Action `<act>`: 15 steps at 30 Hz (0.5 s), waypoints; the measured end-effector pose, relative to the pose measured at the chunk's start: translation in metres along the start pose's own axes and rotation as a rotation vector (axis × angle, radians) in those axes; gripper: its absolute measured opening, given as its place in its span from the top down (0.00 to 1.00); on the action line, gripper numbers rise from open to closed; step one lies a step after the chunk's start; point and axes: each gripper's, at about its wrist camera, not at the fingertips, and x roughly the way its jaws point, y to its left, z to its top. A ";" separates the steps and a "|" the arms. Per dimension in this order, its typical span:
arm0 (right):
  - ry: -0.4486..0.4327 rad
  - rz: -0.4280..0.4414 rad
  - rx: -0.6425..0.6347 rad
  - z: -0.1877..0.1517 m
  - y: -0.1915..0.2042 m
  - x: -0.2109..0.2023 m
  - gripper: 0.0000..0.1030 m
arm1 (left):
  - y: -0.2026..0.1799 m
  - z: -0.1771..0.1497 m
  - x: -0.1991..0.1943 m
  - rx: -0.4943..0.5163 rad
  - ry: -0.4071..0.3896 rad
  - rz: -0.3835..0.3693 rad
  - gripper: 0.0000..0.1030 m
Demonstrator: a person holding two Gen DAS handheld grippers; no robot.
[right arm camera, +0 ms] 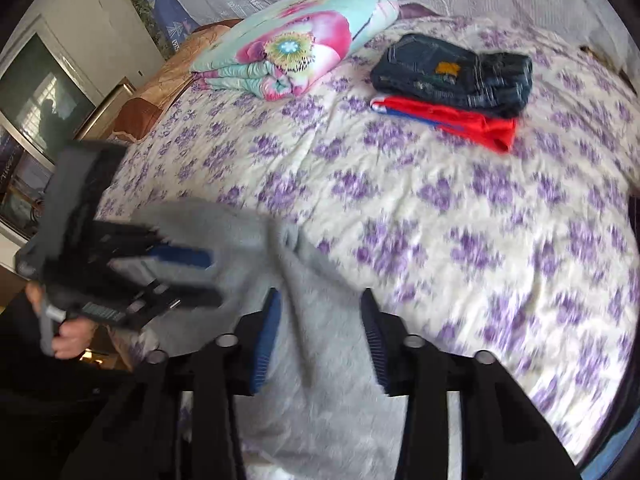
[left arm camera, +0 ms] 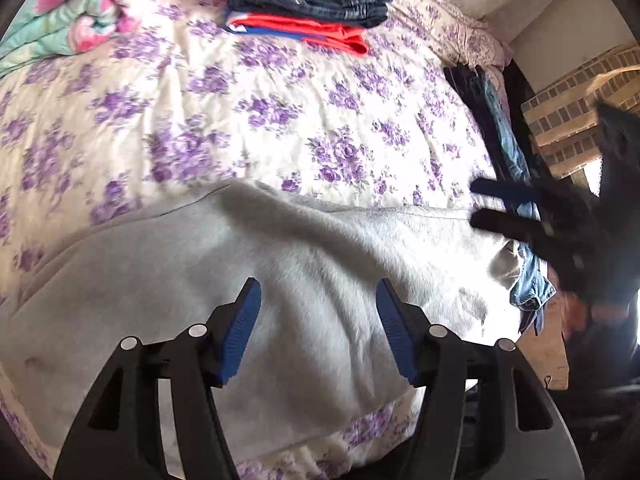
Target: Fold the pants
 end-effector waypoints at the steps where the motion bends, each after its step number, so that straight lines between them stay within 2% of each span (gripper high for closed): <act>1: 0.026 0.024 0.022 -0.018 0.002 0.003 0.83 | -0.002 0.011 0.018 0.002 0.029 0.003 0.57; 3: 0.081 0.031 0.043 -0.050 0.006 0.011 0.83 | -0.004 0.027 0.051 0.004 0.096 0.012 0.72; 5: 0.116 0.034 0.057 -0.071 0.013 0.024 0.83 | -0.006 0.035 0.074 0.021 0.136 0.074 0.72; 7: 0.123 0.048 0.081 -0.084 0.015 0.032 0.83 | -0.008 0.038 0.082 0.036 0.151 0.100 0.72; 9: 0.128 0.041 0.083 -0.091 0.019 0.043 0.83 | -0.010 0.039 0.083 0.047 0.154 0.113 0.72; 13: 0.238 0.009 0.117 -0.119 0.017 0.087 0.84 | -0.010 0.039 0.086 0.048 0.153 0.116 0.72; 15: 0.201 -0.001 0.116 -0.122 0.018 0.091 0.84 | -0.009 0.040 0.088 0.045 0.150 0.118 0.72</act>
